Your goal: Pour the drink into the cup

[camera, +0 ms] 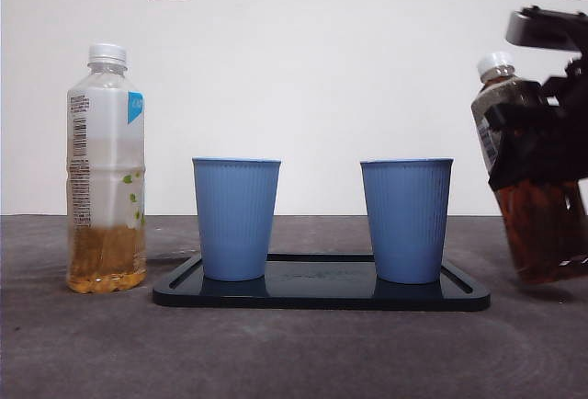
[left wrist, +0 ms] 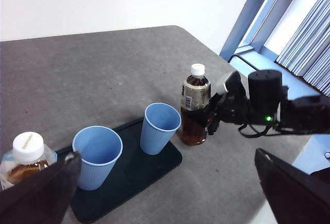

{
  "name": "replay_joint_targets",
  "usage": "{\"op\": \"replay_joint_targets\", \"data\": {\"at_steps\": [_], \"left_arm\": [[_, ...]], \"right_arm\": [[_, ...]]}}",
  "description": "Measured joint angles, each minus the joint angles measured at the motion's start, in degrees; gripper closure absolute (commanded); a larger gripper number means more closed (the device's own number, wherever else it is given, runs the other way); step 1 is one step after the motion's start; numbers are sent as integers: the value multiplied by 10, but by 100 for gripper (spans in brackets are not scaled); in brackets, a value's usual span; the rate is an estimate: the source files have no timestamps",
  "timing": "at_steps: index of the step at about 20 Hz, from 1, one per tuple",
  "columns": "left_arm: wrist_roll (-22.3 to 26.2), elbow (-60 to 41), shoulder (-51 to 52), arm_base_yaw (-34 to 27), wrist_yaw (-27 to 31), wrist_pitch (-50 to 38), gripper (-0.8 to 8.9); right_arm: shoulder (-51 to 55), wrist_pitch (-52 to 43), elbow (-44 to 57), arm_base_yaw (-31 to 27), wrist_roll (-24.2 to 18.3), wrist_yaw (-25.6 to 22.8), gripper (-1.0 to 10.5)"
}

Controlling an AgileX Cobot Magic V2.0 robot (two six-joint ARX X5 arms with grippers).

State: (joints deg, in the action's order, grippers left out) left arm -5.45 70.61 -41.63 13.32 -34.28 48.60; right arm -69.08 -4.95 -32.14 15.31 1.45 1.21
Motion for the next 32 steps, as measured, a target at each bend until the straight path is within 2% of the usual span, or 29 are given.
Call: {"op": "replay_joint_targets", "data": {"at_steps": [4,8,12,18,23,27,32], "left_arm": [[0,0,0,0,0,0,283],[0,0,0,0,0,0,283],[0,0,0,0,0,0,283],[0,0,0,0,0,0,283],[0,0,0,0,0,1,283],[0,0,0,0,0,1,283],[0,0,0,5,0,1,283]], "right_arm": [[5,178,-92,36,-73,-33,777],[5,314,-162,82,-152,-126,777],[5,373,-217,114,-215,-210,777],[5,405,-232,160,-333,-349,777],[1,398,-233,181,-416,-410,777],[-28,398,-233,185,-447,-442,777],[-60,395,-233,189,-462,-466,777]]}}
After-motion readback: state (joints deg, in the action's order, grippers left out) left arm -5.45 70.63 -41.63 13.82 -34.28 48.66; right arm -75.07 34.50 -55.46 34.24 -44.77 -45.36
